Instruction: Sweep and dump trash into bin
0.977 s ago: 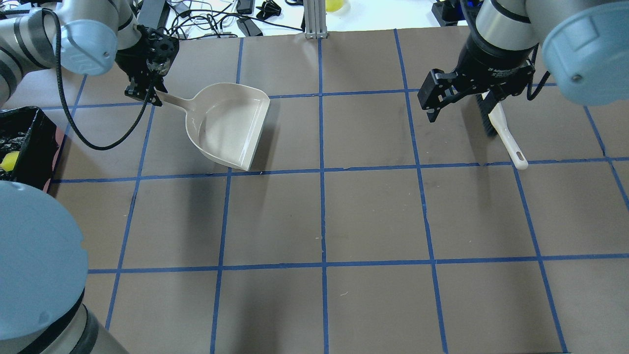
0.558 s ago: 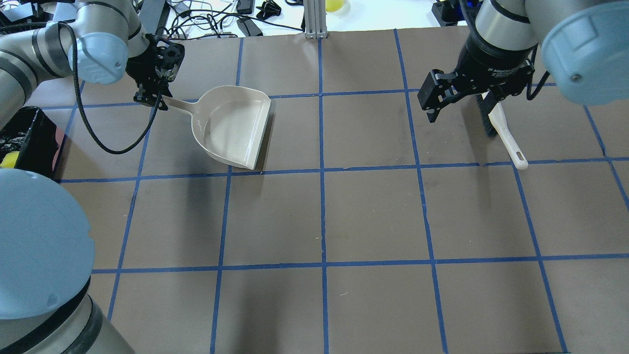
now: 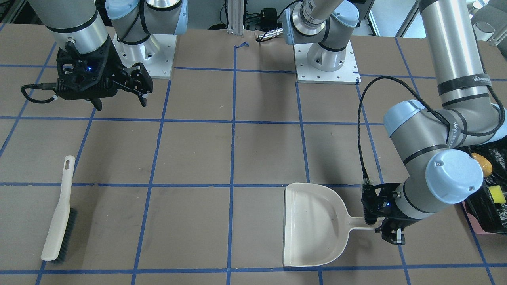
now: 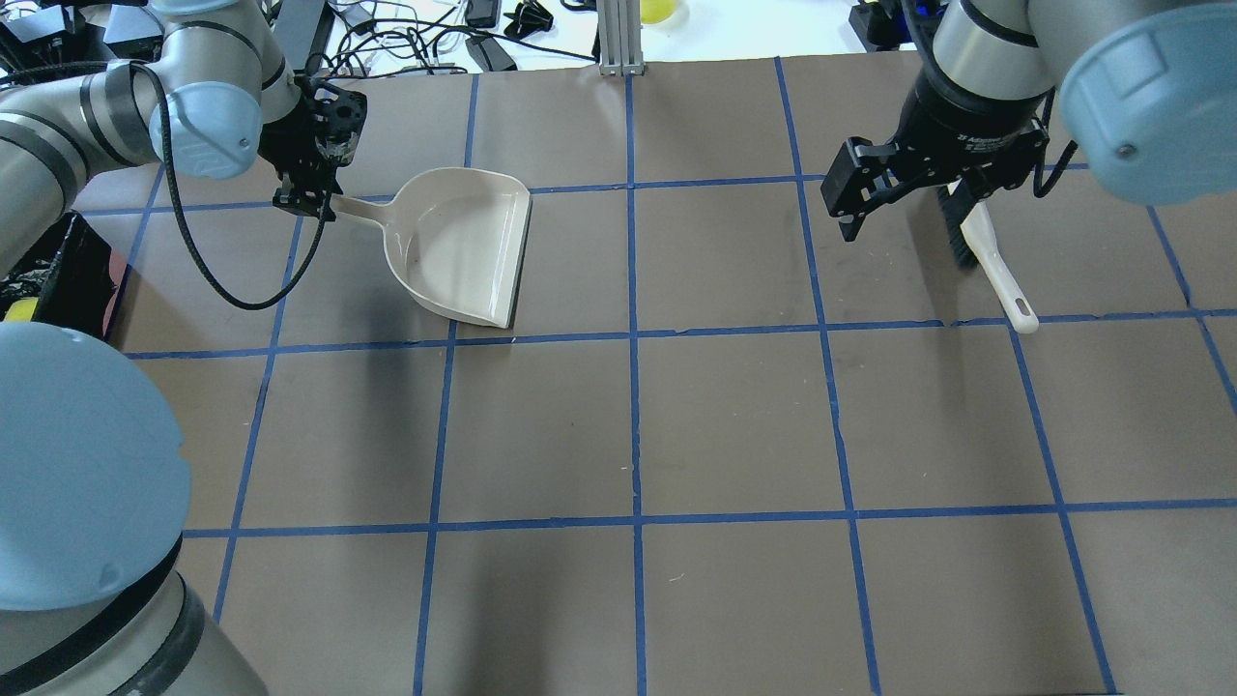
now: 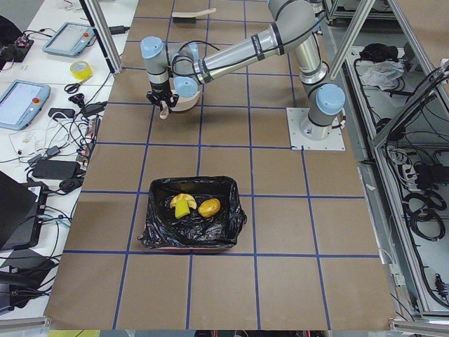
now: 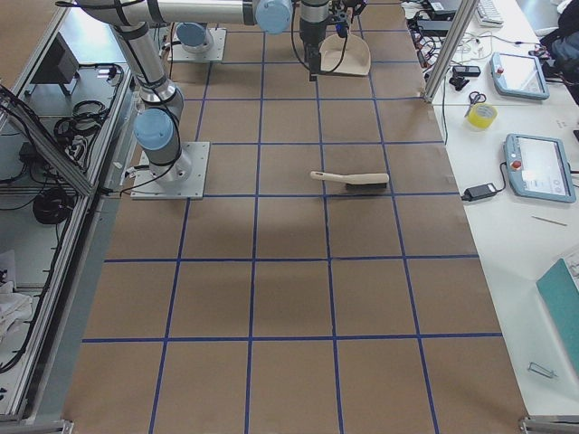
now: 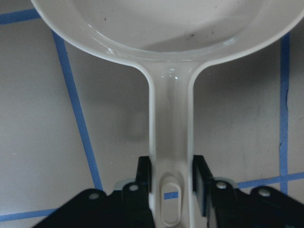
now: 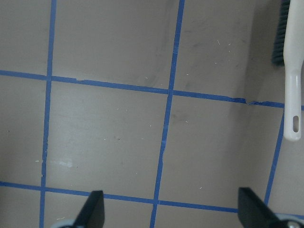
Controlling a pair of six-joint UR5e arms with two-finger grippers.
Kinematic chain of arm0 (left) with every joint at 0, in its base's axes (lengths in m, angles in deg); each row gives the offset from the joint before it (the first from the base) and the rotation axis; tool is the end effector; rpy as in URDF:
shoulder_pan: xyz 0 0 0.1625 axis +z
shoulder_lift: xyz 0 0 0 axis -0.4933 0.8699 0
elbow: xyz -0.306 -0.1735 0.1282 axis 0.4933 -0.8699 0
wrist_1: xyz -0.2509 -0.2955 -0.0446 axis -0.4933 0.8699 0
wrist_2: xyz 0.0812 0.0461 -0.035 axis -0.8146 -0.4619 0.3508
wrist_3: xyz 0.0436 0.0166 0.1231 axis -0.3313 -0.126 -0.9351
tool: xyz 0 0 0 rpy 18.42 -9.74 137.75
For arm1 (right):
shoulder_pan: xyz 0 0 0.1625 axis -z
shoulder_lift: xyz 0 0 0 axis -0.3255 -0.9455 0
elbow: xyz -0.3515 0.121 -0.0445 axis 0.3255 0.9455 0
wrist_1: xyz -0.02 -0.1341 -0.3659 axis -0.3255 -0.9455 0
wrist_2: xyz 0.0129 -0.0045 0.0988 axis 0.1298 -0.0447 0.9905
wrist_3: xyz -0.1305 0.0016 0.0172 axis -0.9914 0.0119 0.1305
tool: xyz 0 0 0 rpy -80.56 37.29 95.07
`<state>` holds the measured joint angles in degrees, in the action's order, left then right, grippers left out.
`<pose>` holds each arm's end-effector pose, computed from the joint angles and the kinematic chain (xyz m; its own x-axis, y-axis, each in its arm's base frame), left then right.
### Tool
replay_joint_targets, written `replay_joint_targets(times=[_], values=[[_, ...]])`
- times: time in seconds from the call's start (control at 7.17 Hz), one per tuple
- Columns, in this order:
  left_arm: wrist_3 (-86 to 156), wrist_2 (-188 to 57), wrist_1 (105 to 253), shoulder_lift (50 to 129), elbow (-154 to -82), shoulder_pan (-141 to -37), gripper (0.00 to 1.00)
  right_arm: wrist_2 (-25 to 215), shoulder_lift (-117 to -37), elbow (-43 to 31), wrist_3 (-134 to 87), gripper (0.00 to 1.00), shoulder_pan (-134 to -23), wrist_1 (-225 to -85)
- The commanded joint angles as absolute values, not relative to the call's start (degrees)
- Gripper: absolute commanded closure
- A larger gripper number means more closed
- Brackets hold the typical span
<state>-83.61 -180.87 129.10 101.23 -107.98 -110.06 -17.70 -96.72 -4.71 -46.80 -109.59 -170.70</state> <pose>-0.0175 -0.6479 0.2145 0.0771 0.9970 -0.0030 0.9945 -0.0766 0.0718 0.1392 -0.4670 0.3944 -0.9920 -0.1263 -0.0066 -0.1263 0.9919 -0.0113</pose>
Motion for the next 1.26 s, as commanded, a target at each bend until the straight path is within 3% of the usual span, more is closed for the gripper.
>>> replay_joint_targets(times=[0.0, 0.28, 0.84, 1.12], values=[[-82.06, -181.22, 129.27, 100.84, -108.04, -109.89, 0.36, -17.71, -96.47, -4.71, -46.56, 0.0, -109.53, -170.79], [-79.19, -181.14, 129.98, 99.26, -107.25, -109.89, 0.36, -17.62, -96.56, -4.71, -46.29, 0.0, -109.53, -170.79], [-48.39, -180.6, 139.54, 91.71, -107.76, -111.03, 0.36, -17.71, -96.47, -4.71, -46.91, 0.0, -109.53, -170.7], [-34.05, -180.61, 147.34, 87.32, -107.33, -111.82, 0.31, -17.71, -96.56, -4.71, -46.64, 0.0, -109.53, -170.7]])
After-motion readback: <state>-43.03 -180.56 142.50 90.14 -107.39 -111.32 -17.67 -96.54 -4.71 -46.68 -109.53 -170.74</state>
